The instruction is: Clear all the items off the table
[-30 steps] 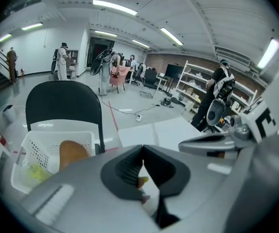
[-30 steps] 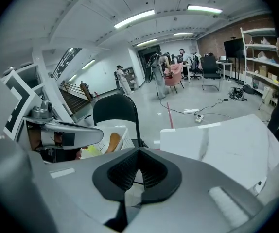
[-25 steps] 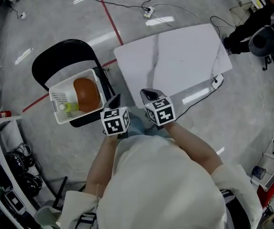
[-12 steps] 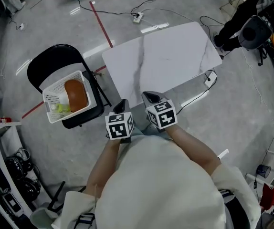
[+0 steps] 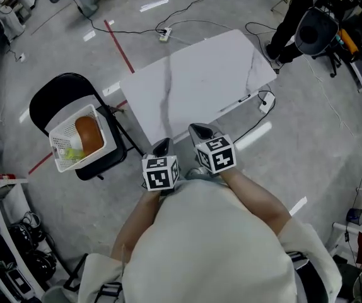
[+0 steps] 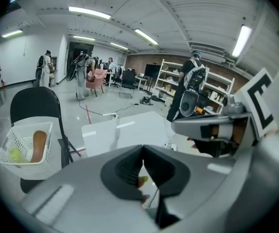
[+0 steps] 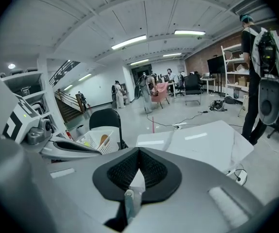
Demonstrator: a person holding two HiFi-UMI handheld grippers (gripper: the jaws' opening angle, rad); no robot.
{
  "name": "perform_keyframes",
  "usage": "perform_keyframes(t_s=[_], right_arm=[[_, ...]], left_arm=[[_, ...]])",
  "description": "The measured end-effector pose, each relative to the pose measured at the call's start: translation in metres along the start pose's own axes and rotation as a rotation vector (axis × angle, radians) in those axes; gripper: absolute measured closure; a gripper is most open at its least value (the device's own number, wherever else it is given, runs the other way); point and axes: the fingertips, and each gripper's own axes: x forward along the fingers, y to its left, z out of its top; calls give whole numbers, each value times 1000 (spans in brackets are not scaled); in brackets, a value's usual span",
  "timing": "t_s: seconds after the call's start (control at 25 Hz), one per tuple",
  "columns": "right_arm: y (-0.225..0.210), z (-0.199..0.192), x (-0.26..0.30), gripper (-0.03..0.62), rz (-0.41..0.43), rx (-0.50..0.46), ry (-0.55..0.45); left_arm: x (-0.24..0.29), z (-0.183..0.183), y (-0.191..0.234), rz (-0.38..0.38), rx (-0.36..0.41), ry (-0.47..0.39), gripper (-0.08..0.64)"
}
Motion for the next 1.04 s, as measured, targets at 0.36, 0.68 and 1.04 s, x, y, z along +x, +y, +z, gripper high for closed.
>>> perform_keyframes(t_s=[0.36, 0.68, 1.04], right_arm=[[-25, -12, -29, 594, -45, 8, -23], [-33, -11, -33, 594, -49, 5, -34], [-34, -8, -31, 594, -36, -7, -43]], left_arm=[[5, 2, -34, -15, 45, -15, 551], [10, 12, -39, -6, 47, -26, 551], [12, 17, -36, -3, 19, -35, 551]])
